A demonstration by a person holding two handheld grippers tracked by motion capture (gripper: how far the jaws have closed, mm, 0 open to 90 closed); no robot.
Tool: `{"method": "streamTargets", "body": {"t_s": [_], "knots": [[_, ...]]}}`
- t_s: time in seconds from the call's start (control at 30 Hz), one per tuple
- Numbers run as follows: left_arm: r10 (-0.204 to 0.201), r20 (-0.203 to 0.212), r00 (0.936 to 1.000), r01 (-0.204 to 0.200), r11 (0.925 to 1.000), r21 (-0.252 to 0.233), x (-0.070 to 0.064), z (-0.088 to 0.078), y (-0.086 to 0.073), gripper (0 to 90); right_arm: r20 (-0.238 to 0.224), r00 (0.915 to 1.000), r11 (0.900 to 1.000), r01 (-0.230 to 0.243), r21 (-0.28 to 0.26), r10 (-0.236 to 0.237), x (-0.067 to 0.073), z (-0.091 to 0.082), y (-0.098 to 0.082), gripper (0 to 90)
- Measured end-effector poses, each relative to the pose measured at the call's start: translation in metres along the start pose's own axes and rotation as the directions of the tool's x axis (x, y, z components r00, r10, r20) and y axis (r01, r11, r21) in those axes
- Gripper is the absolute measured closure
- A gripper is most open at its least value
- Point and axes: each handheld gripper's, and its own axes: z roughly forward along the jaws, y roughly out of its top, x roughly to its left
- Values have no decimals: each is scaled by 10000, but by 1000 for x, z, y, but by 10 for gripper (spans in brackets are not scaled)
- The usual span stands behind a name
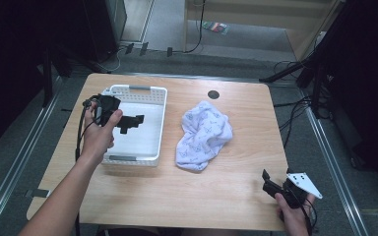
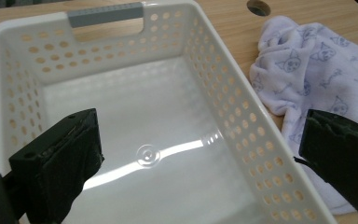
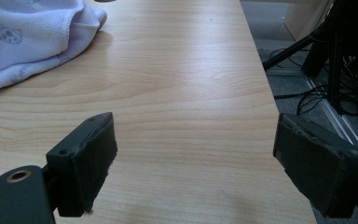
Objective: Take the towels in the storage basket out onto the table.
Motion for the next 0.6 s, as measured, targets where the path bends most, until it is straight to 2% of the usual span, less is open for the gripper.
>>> {"method": "streamTargets", "body": {"t_s": [0.17, 0.2, 0.33, 0.6], "knots": [[-218, -228, 9995, 215, 9997, -119, 20, -14, -10, 0, 23, 10000, 10000, -45, 29, 45, 0, 0, 0, 137], [-218, -228, 9995, 215, 9997, -119, 20, -14, -10, 0, 23, 10000, 10000, -45, 29, 45, 0, 0, 0, 137], [-342, -486, 9982, 330, 9991, -256, 34, -23, -18, 0, 31, 10000, 10000, -44, 46, 43, 0, 0, 0, 136], [-765, -612, 9952, 740, 9964, -422, 59, -37, -38, 0, 46, 10000, 10000, -35, 65, 35, 0, 0, 0, 137]]}}
